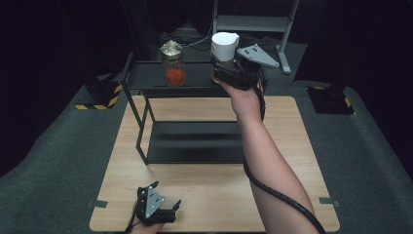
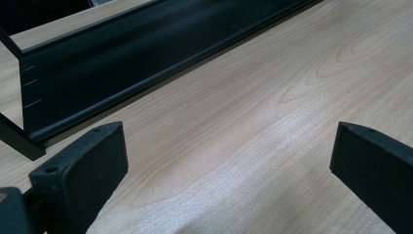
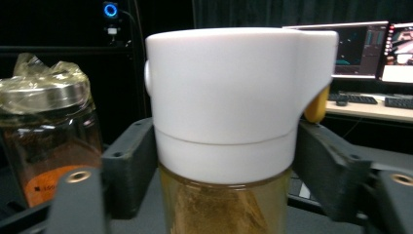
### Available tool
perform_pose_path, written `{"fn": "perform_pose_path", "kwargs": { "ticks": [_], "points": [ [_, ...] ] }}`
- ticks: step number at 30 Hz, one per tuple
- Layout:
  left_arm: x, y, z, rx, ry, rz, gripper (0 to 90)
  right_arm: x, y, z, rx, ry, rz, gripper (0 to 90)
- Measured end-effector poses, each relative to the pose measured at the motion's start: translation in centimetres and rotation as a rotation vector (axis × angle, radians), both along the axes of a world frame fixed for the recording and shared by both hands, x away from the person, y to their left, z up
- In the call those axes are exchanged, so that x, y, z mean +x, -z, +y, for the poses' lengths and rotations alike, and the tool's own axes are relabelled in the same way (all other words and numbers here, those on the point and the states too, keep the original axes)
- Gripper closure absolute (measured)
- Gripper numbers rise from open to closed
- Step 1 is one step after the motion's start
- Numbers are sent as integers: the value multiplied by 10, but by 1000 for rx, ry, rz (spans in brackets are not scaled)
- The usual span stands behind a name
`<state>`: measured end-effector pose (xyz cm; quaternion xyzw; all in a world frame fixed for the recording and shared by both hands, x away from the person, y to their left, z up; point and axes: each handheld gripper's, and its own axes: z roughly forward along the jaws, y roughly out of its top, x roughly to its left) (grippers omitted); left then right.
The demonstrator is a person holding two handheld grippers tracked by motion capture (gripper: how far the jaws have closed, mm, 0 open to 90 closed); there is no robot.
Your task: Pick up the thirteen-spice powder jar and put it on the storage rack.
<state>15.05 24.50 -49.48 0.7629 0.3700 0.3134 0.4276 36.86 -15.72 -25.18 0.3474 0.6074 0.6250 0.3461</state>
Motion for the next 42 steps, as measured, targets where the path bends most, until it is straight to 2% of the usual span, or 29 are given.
{"fn": "perform_pose_path", "kwargs": {
  "ticks": [6,15,25,31,42],
  "points": [
    [0,0,-1,5,1,-1,6,0,-2,0,-5,-3,24,138],
    [0,-1,-2,13,3,0,6,-5,1,-1,-3,10,12,0],
    [1,-1,-2,9,2,2,6,-14,8,-10,-9,3,1,0],
    [1,-1,-3,23,6,3,6,-23,11,-19,-1,-9,-11,0],
    [1,-2,-5,33,8,4,6,-47,19,-37,-12,-34,-38,0]
  ]
}}
